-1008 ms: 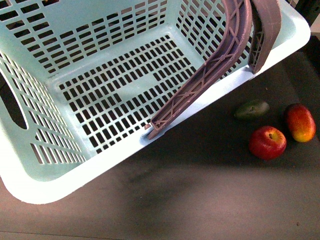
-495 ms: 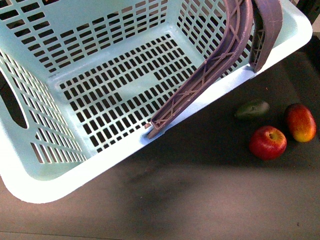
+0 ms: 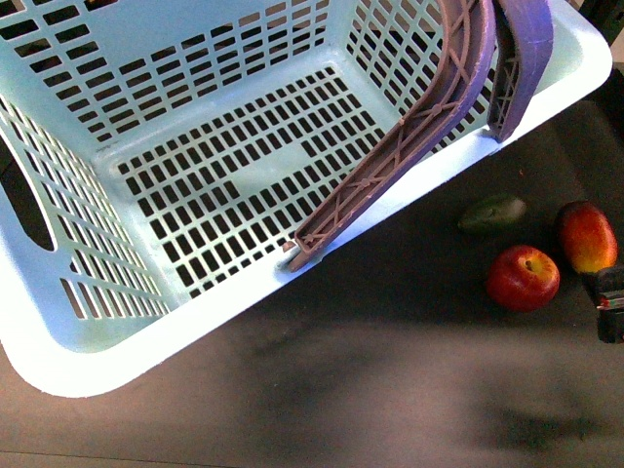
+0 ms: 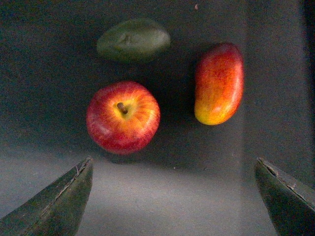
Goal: Pick apple with right arm and hold basket with left
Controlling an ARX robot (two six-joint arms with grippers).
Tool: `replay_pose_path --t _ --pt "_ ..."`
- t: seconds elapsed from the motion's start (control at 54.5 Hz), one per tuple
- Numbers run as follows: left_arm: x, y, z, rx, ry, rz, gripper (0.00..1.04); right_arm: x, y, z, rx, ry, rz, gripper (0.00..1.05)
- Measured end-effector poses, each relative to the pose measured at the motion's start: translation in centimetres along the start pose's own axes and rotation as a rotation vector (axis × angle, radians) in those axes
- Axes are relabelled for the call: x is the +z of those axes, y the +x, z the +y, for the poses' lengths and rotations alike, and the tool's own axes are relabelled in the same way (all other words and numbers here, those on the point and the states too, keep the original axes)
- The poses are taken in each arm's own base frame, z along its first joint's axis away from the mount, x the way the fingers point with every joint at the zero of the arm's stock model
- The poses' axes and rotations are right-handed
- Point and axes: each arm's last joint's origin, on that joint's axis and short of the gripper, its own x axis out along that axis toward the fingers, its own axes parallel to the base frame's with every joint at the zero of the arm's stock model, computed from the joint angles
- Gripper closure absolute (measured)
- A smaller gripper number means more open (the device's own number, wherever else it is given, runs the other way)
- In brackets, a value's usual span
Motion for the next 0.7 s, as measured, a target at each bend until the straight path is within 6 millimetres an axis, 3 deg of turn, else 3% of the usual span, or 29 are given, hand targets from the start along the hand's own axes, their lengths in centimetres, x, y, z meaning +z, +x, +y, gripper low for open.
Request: replay_pose_path --t 0.238,0.697 --pt "0.0 0.0 0.0 0.000 0.000 0.000 0.85 -0.6 2.6 0.4 0.038 -0.056 0.037 0.09" --pt "0.0 0.0 0.0 0.000 0.000 0.000 0.85 0.0 6.5 2.2 0.127 -0.114 0.069 0.09"
